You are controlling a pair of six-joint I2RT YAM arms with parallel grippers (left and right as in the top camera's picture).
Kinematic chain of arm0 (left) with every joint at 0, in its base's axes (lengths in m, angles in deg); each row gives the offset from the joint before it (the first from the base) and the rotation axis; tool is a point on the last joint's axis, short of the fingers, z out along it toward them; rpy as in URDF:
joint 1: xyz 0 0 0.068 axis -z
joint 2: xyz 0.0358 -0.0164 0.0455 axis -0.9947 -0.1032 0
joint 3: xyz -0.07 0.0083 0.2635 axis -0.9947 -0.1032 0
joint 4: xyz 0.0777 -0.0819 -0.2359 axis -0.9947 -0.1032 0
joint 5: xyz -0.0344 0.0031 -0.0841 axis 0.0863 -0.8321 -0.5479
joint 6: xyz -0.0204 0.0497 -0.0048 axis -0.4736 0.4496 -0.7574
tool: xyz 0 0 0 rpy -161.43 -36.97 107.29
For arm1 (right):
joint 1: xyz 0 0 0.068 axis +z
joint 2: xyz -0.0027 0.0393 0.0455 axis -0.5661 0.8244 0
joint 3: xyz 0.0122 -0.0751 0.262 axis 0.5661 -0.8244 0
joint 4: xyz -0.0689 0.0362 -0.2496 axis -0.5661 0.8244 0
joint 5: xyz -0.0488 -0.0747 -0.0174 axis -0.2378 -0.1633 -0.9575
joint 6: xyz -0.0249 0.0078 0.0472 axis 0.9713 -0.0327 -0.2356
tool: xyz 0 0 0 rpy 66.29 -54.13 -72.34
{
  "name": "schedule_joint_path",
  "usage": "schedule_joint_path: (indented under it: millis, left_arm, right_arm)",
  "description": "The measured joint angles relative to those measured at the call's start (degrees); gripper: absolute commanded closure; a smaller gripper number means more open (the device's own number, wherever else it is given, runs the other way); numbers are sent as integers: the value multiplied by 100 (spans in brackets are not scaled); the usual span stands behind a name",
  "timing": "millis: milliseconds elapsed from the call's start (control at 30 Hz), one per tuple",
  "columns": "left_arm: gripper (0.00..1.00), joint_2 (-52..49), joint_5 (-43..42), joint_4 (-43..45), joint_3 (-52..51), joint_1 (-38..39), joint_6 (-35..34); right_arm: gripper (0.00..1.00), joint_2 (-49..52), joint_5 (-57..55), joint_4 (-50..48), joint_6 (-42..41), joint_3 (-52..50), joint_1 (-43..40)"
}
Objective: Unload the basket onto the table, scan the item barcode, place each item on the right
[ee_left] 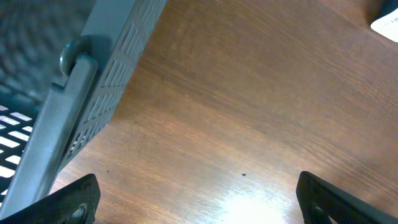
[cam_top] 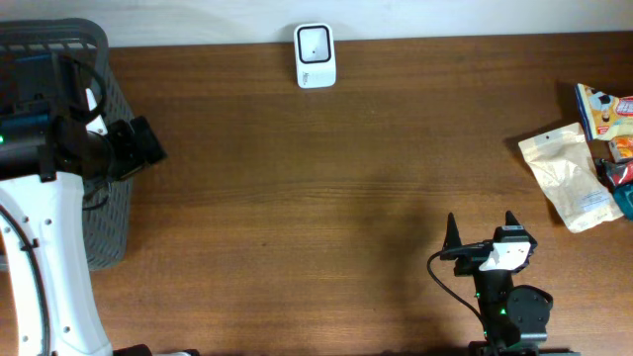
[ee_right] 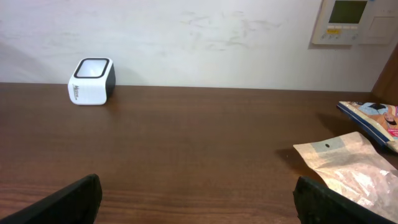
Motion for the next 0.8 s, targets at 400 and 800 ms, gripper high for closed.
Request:
schedule_joint_path:
  millis: [400,800]
  left_arm:
    - [1,0,0,0,0,0,0]
    - [1,0,146,-203,-81,37,2]
  right_arm:
    - [2,0,0,0,-2,0,0]
    - [2,0,0,0,-2,0,0]
